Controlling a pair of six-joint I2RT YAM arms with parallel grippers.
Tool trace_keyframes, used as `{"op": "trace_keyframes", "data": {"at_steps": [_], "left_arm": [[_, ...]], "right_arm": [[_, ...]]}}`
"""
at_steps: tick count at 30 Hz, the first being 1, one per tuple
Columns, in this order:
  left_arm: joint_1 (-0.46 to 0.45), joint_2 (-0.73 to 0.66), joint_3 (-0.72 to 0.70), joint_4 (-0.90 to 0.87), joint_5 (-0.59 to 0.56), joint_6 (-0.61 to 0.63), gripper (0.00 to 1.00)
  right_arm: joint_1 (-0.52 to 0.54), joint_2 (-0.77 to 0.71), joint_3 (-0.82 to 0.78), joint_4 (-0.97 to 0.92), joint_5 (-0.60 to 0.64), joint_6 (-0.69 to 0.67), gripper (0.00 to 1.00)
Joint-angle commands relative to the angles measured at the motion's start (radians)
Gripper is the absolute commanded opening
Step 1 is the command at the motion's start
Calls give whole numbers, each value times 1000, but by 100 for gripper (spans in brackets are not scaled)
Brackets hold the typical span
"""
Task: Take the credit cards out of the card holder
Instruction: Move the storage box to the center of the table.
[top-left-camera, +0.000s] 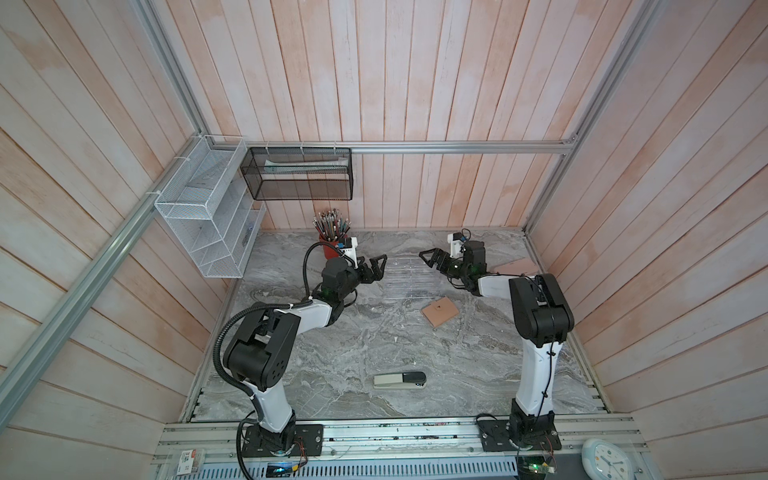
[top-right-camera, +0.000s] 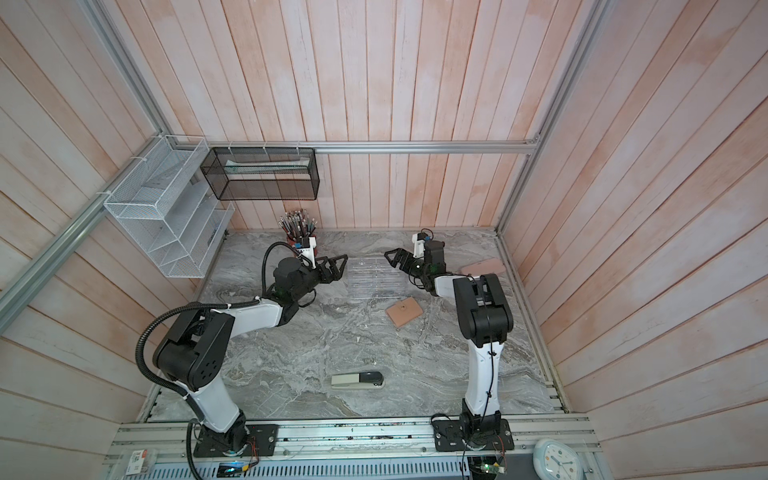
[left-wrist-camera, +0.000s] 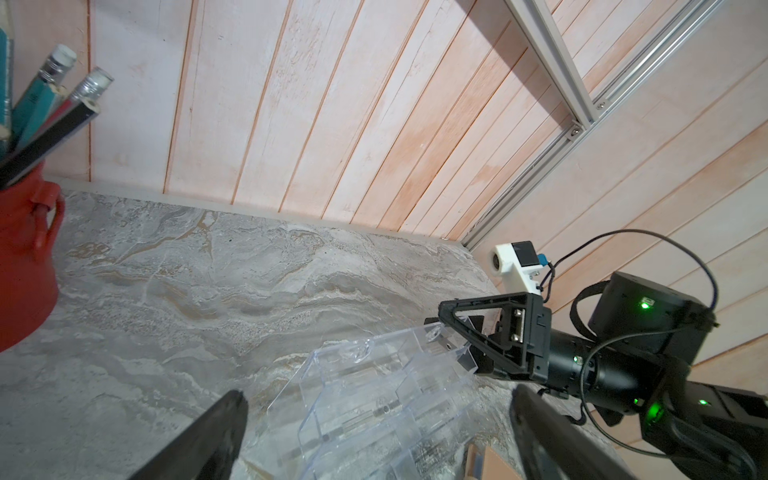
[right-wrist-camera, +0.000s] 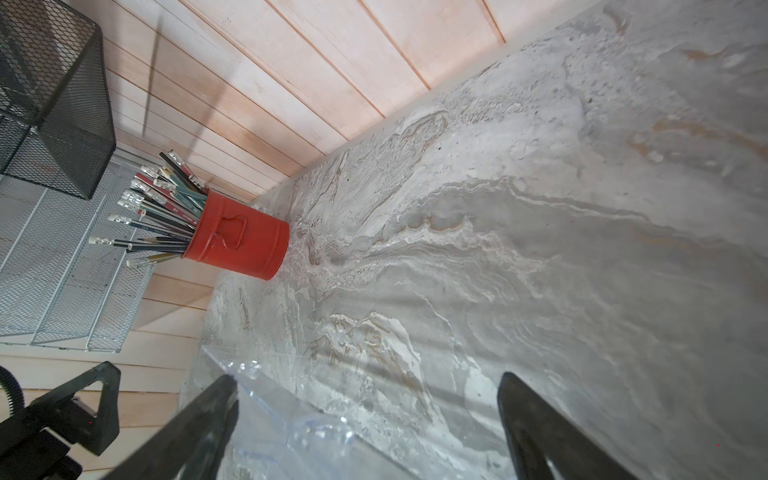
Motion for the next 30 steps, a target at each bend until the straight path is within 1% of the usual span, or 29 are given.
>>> {"op": "trace_keyframes", "data": {"at_steps": [1,8,13,16,22,26,30], "left_arm": [[8,-39,-27,-14,-20,6,100],[17,-79,-65,-30,-22,-3,100],[17,-128,-80,-46,-12,4,100],[16,-159,-79,-74,11,5,100],[-8,-246,-105,-120,13,7,100],[-34,-296,-108,-189,53,-2,100],[-60,-335,-128,-249,86,-51,100]], "right_arm": [[20,-30,4,-3,28,30,98],[39,-40,5,-7,51,48,98],[36,-100,-7,-74,107,-7,98],[30,-167,-23,-133,158,-48,98],[28,-358,-90,-335,313,-171,98],[30,-498,-178,-465,354,-218,98],[30,-608,-277,-567,362,-234,98]]}}
